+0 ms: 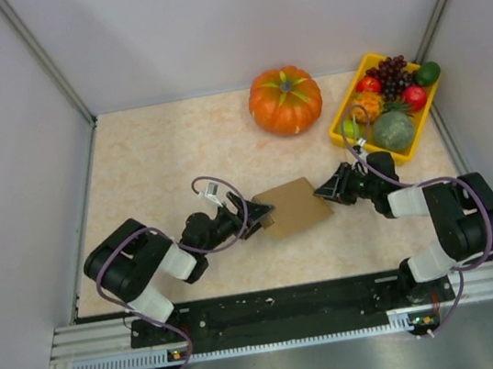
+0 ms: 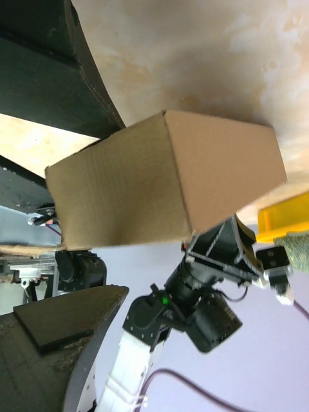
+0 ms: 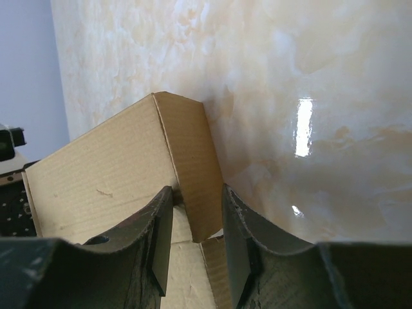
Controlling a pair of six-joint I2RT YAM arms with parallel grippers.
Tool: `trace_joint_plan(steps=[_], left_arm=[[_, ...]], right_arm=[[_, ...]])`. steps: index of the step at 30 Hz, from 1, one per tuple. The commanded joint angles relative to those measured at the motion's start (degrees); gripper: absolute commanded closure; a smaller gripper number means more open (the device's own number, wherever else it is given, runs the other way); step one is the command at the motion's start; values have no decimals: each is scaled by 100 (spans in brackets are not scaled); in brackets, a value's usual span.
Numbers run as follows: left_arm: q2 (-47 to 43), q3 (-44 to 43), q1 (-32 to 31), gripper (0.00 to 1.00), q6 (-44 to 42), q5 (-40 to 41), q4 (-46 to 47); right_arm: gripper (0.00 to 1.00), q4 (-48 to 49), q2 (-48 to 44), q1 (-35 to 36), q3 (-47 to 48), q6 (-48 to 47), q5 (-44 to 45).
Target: Fold the paper box
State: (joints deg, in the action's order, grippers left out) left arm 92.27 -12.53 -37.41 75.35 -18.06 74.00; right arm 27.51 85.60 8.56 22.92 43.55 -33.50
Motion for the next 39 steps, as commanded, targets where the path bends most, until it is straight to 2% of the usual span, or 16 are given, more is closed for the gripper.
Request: trace_joint_plan(steps=[1,4,7,11,14,16,18,19,21,23,24,25,28,31,34,39], left_arm=[[598,-354,-39,2,225,-39,1275],[888,-408,-38,4,366,-48,1547],[881,-425,-39,18,375,-57,1504],[469,-443,-4,28,401,-180,916],[-102,-390,154,43,428,-381,3],[-577,-250,312,45,533,-539,-602],[-1093,-197,637,51,664,-917,-1278],[-1280,-232,751,52,700,-1083,-2126],[-1884,-302,1033,52,639,-1479,-2914],[-2360,-486,1261,50,569,-1612,-4287],[-2841,-556,1332,47,507,-1699,-4723],[-3081,-679,1533,47,507,-1735,-5241],[-3943,-846,1780,45,638,-1841,-6702],[-4611,-821,2087,45,1024,-2016,-7565],[-4972,-698,2194,47,1481,-2253,-7812],[-5332,-557,2238,50,1999,-2438,-8024]], right_arm=[[67,-729,264,-12,-182,-435,634],[67,-703,255,-12,-191,-435,616],[62,-449,168,32,-278,-514,415],[45,-911,-595,435,-166,-768,563],[29,-2080,-1684,831,273,-1137,931],[19,-2668,-2386,1007,624,-1662,1404],[9,-3408,-3293,1673,863,-2173,1888],[6,-3523,-3513,2041,1064,-2723,2291],[1,-3857,-3849,3104,1276,-3236,2758],[1,-3920,-3858,3616,1513,-3642,3121],[1,-3920,-3841,4297,1575,-3774,3330],[1,-3954,-3788,4721,1723,-4236,4333],[1,-3946,-3262,6286,2206,-5378,5620],[1,-3938,-2534,6955,2690,-6197,6081],[1,-3413,-1997,7308,2806,-6883,6328],[2,-3120,-1372,7371,3017,-7396,6321]])
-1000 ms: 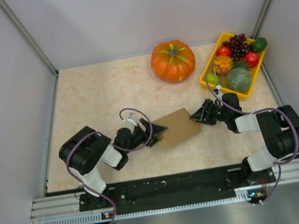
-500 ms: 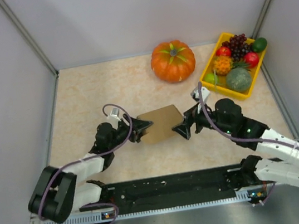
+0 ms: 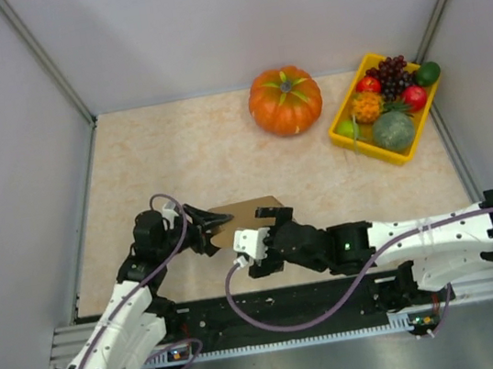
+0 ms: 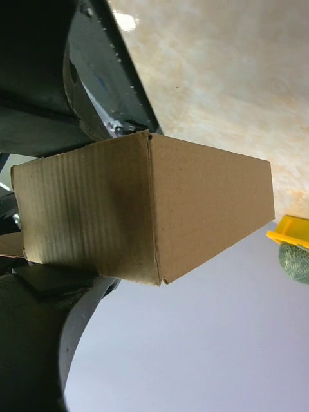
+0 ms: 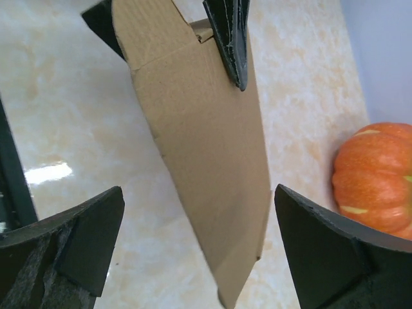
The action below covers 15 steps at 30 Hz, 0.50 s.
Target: Fold the paper box
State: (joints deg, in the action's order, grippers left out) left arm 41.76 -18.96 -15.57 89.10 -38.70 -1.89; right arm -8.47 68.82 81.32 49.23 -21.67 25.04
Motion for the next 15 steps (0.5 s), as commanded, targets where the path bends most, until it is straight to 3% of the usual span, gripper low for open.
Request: trace_joint_plan(steps=[1,4,11,13,15], left_arm=[[-334,138,54,50,696,-393,-409],[-528,217,72,50,898,-402,-426],[-976,463,90,48,1417,-376,-233],[-1038,507,98,45,1505,-305,-119],[-1064,560,98,35,1610,-305,91]], right_arm=[[2,530,386,95,411,-909,406],[5,1049,808,86,420,-1267,1053],[20,1515,1055,103,236,-1480,1126],[26,1498,1090,103,245,-1498,1196],[35,1322,1116,86,315,-1437,1127]])
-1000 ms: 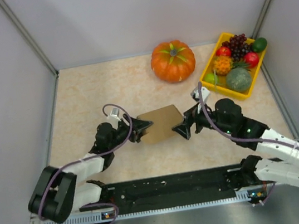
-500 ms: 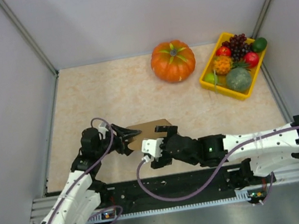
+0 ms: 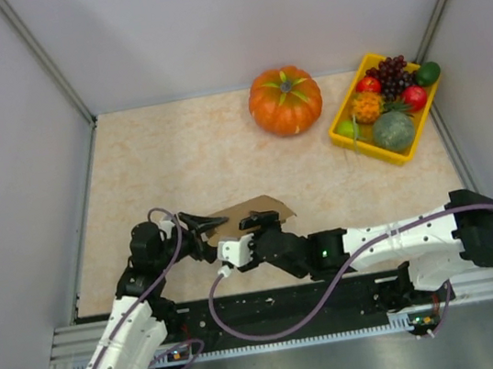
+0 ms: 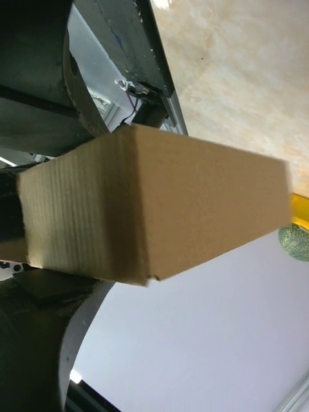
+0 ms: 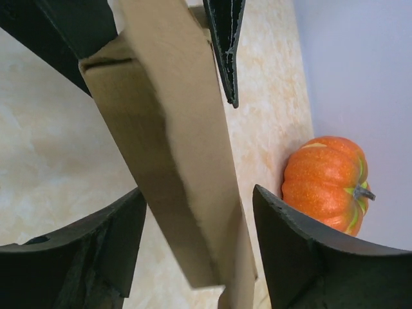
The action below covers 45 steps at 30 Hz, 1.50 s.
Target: Fold the paper box
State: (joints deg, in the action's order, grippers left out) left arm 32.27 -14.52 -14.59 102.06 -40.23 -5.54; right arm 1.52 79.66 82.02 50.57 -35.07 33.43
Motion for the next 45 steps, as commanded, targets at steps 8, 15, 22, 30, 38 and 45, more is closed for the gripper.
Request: trace_joint_plan(steps=[8,15,22,30,38,45], left_arm=[[-63,266,158,3,-466,-38,738],[385,951,246,17,-275,-21,2231],[403,741,430,36,-134,-99,2127],[210,758,466,49,253,-292,2145],[-54,670,466,50,420,-538,1969],[-81,758,466,49,604,-671,2232]], right_arm=[[55,-423,-257,-432,103,430,-529],[47,-697,-443,-748,234,703,-1742],[18,-364,-381,-810,50,906,-2359],[13,1147,-223,-810,-565,274,-1516],[12,2577,330,-819,-741,-298,-1226],[30,2812,490,-819,-794,-361,-1031]])
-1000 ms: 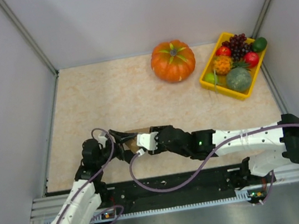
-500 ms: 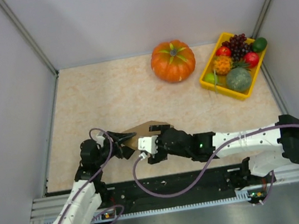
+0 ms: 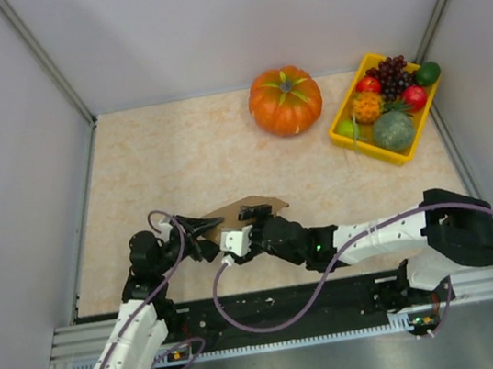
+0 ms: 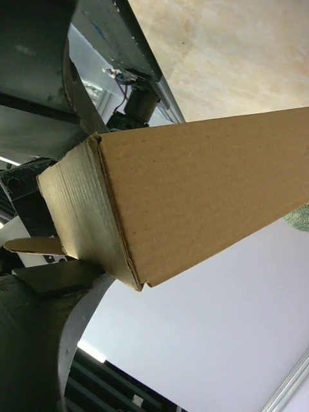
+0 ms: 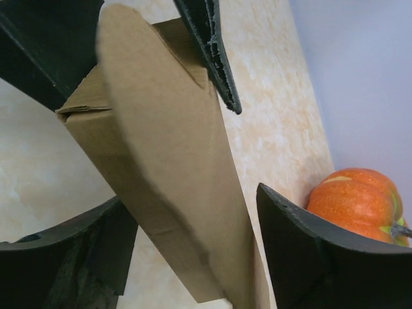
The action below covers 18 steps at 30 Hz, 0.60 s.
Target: Fold the paper box
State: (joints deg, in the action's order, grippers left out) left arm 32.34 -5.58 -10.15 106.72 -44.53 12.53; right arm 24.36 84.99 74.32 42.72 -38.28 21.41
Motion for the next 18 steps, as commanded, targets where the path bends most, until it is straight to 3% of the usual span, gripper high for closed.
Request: trace_joint_plan(steps=[1,4,8,12,15,16,17,18], left_arm=[[-105,-127,22,45,104,-188,460],[-88,-118,48,32,-115,-38,557],[219,-179,145,15,-581,-82,847],[589,-653,312,10,-1582,-336,646],[756,-1233,382,10,-2688,-521,-55],[739,-1426,409,11,-3553,-513,-424],[713,-1880,435,11,-4066,-321,-1532],[669,-2111,470,12,-4584,-128,-2039]], right_arm=[[40,352,-96,-41,-9,5,136],[52,-314,-315,-23,17,189,74],[60,-1387,-703,-32,139,435,65],[62,-2819,-1080,-76,491,786,241],[62,-3725,-1397,-146,746,1050,136],[62,-3998,-1441,-164,842,1138,118],[62,-4514,-1476,-199,1035,1217,101],[62,-4684,-1494,-216,1106,1375,-48]])
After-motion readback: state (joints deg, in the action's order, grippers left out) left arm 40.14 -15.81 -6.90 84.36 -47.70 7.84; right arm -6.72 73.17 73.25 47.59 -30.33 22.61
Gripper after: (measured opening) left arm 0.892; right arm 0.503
